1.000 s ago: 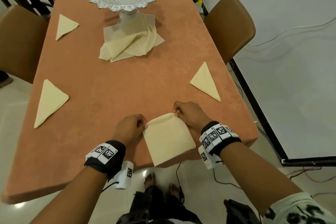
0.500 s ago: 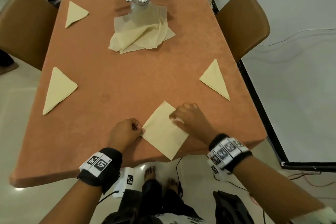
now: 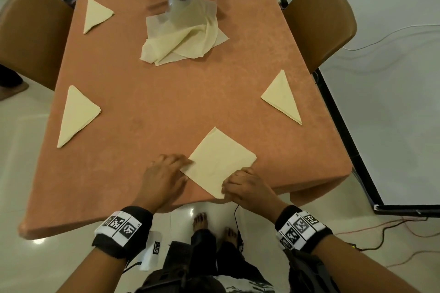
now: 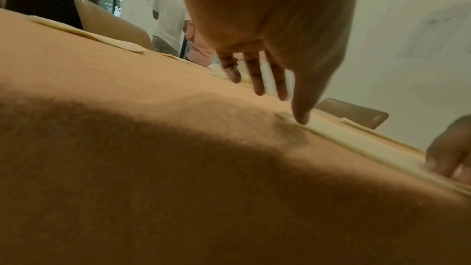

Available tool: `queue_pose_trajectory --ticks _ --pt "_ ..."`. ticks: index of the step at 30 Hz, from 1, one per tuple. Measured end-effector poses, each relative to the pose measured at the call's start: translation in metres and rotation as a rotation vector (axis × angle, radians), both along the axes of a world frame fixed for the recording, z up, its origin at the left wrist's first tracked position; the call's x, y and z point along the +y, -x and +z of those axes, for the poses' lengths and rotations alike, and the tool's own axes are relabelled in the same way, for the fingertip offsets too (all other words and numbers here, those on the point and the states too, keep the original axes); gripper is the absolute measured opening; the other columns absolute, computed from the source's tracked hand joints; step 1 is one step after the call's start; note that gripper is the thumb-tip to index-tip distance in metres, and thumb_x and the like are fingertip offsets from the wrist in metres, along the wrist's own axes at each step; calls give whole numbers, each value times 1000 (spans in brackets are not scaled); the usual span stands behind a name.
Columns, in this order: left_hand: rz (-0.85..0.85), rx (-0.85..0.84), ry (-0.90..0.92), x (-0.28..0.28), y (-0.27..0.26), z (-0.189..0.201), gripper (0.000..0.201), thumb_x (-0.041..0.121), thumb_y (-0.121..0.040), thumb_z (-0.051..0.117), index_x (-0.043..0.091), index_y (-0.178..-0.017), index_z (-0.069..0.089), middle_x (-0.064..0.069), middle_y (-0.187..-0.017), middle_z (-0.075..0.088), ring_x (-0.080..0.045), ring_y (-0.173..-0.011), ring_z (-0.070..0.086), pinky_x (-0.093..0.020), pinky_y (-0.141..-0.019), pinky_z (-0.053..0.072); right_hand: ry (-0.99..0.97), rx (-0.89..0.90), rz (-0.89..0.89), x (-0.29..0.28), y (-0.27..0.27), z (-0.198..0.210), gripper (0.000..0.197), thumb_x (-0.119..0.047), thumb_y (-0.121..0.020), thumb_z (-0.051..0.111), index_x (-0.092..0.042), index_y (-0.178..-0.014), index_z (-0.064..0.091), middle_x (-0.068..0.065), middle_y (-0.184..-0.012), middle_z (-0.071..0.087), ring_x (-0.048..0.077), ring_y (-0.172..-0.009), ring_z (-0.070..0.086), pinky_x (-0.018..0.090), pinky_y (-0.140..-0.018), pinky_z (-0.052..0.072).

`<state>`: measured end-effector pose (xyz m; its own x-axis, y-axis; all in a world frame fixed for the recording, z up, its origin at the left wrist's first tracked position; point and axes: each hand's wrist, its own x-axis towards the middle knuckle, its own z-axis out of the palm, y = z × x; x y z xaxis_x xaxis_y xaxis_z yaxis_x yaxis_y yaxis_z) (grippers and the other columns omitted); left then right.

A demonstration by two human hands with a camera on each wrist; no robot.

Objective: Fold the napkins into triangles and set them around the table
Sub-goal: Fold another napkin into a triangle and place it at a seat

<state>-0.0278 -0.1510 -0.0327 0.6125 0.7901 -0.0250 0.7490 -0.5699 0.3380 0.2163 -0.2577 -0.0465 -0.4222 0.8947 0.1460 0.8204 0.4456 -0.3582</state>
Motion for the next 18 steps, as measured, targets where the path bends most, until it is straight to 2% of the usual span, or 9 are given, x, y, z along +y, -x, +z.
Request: queue_pose_trajectory --ticks 2,4,6,8,12,13,15,18 --pt "-101 21 -3 -5 3 -3 35 48 -84 46 33 -105 69 14 -105 68 -12 -90 56 -30 -66 32 98 98 -70 9 0 10 18 -28 -80 51 -20 -83 68 -9 -78 67 12 -73 60 31 -69 45" --pt "-82 -7 61 -7 6 -3 40 52 -84 41 34 -105 69 16 -106 68 -10 -92 55 -30 -69 29 231 214 -178 23 -1 22 25 -31 -84 48 -15 -90 66 -5 -80 68 13 -74 61 30 -68 44" --pt "-22 -59 132 -4 7 -1 46 54 -83 37 32 -112 66 14 -109 66 -9 -97 52 -31 -73 29 360 353 -300 39 -7 29 18 -29 -90 54 -15 -95 64 -11 -82 65 8 -77 59 26 -69 43" --pt "41 -93 174 -1 6 0 53 55 -81 35 31 -118 63 12 -109 65 -9 -97 50 -31 -75 30 432 431 -362 57 -11 35 10 -23 -90 62 -15 -97 63 -15 -80 60 5 -75 57 20 -68 42" --pt "177 -134 214 6 5 -1 55 62 -78 42 31 -117 64 11 -97 66 -9 -87 50 -31 -71 43 488 411 -438 100 -15 36 13 -20 -87 67 -12 -97 67 -8 -84 61 6 -75 53 12 -65 37" --pt "211 -146 224 7 4 -1 48 59 -79 48 31 -115 65 11 -96 66 -9 -86 50 -30 -70 44 486 400 -464 111 -14 35 14 -20 -86 68 -12 -97 68 -6 -86 62 7 -78 54 14 -67 38" --pt "282 -182 227 7 0 0 30 41 -84 63 31 -112 67 11 -91 67 -8 -84 50 -28 -67 42 483 369 -508 129 -13 32 15 -18 -84 69 -10 -96 69 -2 -88 65 9 -81 56 23 -74 43" --pt "342 -201 224 6 -6 -1 23 27 -86 67 32 -108 69 15 -84 64 -8 -82 50 -28 -66 42 481 347 -566 143 -9 27 15 -16 -80 72 -10 -93 70 -2 -84 64 10 -78 56 25 -73 43"
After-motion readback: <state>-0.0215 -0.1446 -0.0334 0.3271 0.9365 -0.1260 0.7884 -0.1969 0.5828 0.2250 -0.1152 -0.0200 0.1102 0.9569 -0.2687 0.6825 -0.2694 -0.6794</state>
